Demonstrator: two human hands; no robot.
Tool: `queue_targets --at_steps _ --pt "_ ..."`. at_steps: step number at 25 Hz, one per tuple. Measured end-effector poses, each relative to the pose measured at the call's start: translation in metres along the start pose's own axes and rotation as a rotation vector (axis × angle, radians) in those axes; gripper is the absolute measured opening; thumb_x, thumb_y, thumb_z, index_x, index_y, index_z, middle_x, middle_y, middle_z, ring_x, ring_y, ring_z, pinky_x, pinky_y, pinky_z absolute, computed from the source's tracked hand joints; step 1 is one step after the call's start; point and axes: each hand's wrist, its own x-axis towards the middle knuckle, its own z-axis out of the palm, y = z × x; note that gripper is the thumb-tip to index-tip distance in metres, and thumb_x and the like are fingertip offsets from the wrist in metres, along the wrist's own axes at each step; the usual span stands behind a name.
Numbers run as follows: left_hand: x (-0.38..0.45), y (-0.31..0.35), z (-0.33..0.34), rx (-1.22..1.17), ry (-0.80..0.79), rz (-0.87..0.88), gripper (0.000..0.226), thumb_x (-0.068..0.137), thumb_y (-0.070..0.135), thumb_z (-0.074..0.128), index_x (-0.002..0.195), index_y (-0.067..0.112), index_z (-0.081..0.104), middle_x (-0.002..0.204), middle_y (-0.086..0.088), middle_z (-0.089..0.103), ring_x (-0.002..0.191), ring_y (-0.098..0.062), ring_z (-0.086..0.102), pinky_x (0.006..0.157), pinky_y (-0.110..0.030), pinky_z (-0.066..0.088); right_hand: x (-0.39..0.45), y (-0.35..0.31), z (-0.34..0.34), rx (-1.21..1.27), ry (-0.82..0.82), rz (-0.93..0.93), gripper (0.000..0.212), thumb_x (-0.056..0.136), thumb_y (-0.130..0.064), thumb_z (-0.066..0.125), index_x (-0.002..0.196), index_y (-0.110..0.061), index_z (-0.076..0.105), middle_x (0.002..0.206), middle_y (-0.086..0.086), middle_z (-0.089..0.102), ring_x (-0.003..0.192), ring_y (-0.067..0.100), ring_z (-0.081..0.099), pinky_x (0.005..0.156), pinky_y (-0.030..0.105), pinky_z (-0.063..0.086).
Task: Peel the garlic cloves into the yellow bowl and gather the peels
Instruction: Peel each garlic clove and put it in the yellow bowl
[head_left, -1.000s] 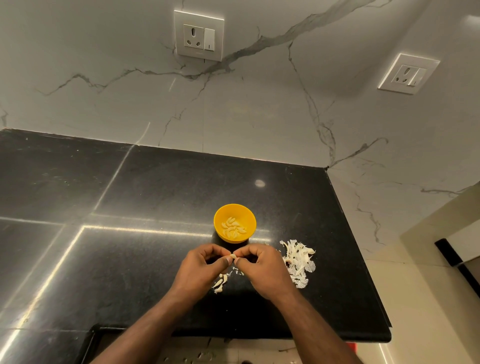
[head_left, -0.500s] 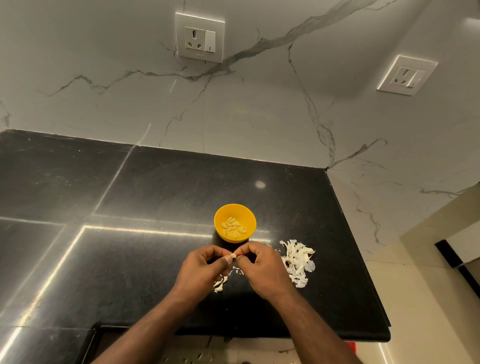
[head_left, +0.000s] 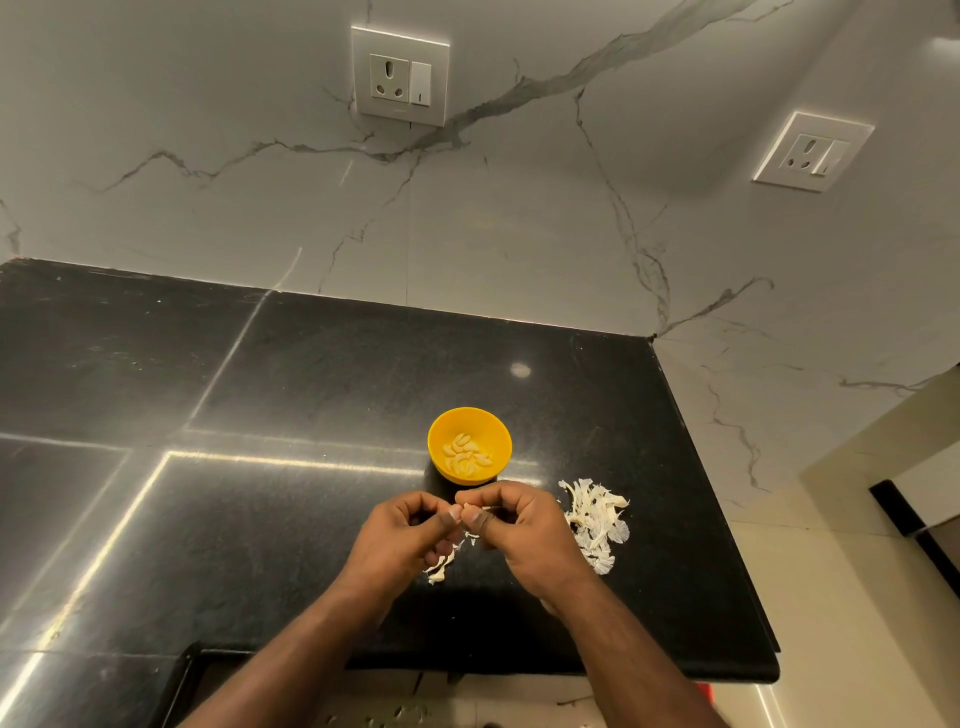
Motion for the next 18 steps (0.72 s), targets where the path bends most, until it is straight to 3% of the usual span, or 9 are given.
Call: queue_targets --at_steps 3,9,15,18 --pt "-0.0009 0.0016 -0.0024 -0.054 0.007 0.016 0.030 0.080 0.033 0.075 0.094 0.007 0.072 0.077 -0.010 0.069 0.069 -0.023 0.056 0.059 -0.028 0.045 -0.0006 -0.0006 -0.0002 0.031 0.009 -0.020 0.008 0.085 -0.012 0.078 0.092 -0.012 0.074 0.090 0.004 0.076 0.078 0.008 0.068 0.071 0.026 0.057" --pt "-0.0003 0.0052 -0.0030 -0.057 -0.051 0.023 0.016 0.088 0.022 0.073 0.092 0.007 0.076 0.076 -0.010 0.070 0.069 -0.017 0.058 0.061 -0.027 0.045 -0.0010 0.0024 0.0022 -0.095 0.038 -0.092 0.008 0.084 -0.013 0.078 0.083 -0.020 0.076 0.078 -0.005 0.075 0.074 0.005 0.068 0.070 0.019 0.053" --pt "0.0001 0.0066 -0.0058 -0.143 -0.076 -0.002 0.024 0.081 0.027 0.076 0.093 0.007 0.077 0.081 -0.016 0.070 0.074 -0.024 0.058 0.068 -0.036 0.044 -0.0009 -0.0010 0.0024 -0.008 0.021 -0.079 0.012 0.082 -0.008 0.080 0.089 -0.017 0.079 0.083 0.000 0.078 0.082 0.013 0.073 0.078 0.028 0.059" --pt "-0.0008 0.0099 -0.0046 -0.171 -0.061 0.003 0.030 0.077 0.024 0.077 0.098 0.003 0.075 0.083 -0.016 0.071 0.072 -0.019 0.062 0.067 -0.032 0.048 -0.0014 -0.0023 0.0035 0.042 0.007 -0.052 0.022 0.082 -0.001 0.077 0.098 -0.016 0.079 0.089 -0.001 0.079 0.088 0.012 0.074 0.080 0.025 0.058"
